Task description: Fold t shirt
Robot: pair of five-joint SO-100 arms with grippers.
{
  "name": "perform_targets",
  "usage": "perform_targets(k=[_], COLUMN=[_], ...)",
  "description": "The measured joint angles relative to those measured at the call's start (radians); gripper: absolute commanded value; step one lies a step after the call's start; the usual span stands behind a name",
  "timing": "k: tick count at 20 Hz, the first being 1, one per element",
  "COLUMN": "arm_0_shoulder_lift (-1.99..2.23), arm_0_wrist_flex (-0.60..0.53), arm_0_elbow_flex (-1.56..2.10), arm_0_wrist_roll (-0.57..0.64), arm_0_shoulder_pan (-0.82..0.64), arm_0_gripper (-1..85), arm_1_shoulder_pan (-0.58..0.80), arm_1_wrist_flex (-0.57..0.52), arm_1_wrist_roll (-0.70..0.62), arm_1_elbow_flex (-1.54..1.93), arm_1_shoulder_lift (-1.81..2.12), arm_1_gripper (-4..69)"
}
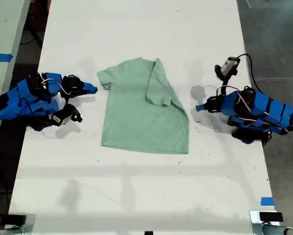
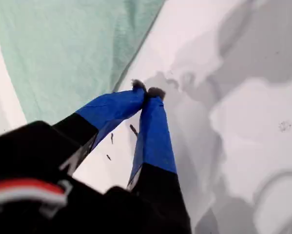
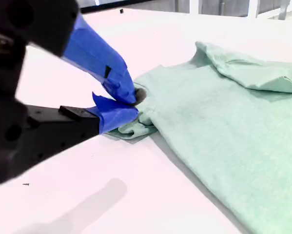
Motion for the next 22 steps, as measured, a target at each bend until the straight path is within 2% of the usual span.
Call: perform_targets(k=[5,13,16,18,21,22], arm_0_shoulder_lift=[0.000,0.000,0.000,0.000,0.000,0.000], arm_0_wrist_flex=[0.008,0.009,0.058,0.094,0.095,0.095], arm_0_elbow_flex=[0.000,0.005,-0.015,-0.026,-0.026,-0.026], arm_0_wrist_roll=[0.000,0.000,-0.006,-0.006,-0.063,-0.075], arm_0_shoulder_pan=[0.000,0.000,-0.012,-0.032,0.107,0.161], arm_0_gripper=[-0.1,-0.1,3.9,12.5,14.2,11.5], arm_1_shoulder_pan=[0.005,0.003,0.003,0.003,0.009,0.009], arm_1_wrist_flex=[0.038,0.038,0.038,0.040,0.044,0.044], arm_1_wrist_roll=[0.104,0.138,0.146,0.146,0.146,0.146], arm_1_elbow_flex=[0.014,0.017,0.017,0.017,0.017,0.017], arm_1_shoulder_lift=[0.031,0.031,0.031,0.031,0.031,0.031], arm_1_gripper=[1.3,1.3,1.3,1.3,1.3,1.3])
